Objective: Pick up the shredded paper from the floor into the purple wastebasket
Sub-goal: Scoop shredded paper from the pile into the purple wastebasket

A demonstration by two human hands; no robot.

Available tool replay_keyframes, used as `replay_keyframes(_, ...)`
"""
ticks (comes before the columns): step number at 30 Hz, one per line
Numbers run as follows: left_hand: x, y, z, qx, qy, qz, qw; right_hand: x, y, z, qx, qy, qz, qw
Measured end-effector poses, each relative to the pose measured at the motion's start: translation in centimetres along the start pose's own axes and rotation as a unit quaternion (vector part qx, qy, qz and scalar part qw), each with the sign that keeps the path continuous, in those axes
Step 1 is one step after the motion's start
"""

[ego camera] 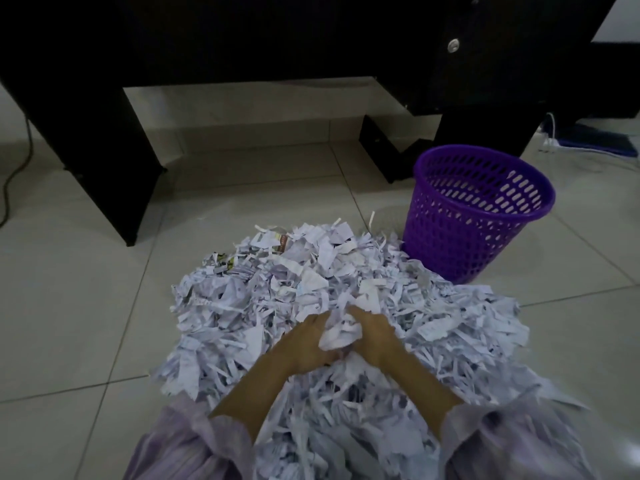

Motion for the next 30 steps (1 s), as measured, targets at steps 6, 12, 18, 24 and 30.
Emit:
replay_keyframes(6, 0.0, -1.1, 0.3, -0.187, 0.033, -0.044, 0.981, 0.3, 0.0, 2.4, 0.229, -0.077, -0.028, 0.970)
replay_keyframes(12, 0.0, -2.5, 0.6, -0.262, 0.000, -0.041, 0.964, 0.2, 1.1, 1.5, 0.359, -0.059, -0.090, 0.927)
replay_keyframes(18, -1.0, -3.3, 3.9, -0.169, -0.184, -0.007, 0.968, -0.5, 3.0, 2.5, 0.450, 0.061, -0.062, 0.889)
replay_keyframes(24, -1.0, -3.2, 7.2, -0.227, -0.289, 0.012, 0.930, -0.9, 3.0, 4.6, 0.381, 0.086, -0.084, 0.917)
replay_keyframes(30, 0.3, -4.7, 5.4, -0.392, -0.198, 0.044, 0.897, -1.4, 3.2, 3.8, 0.452, 0.100, -0.077, 0.883)
Point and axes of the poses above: each hand's wrist, its own x-axis towards the middle knuckle, its own z-axis out of the back of the hand, y = z × x, the point moved 6 cm from there along x, towards the middle knuckle, and after that the axes turned 3 degrees about y, right-handed, at the moved point
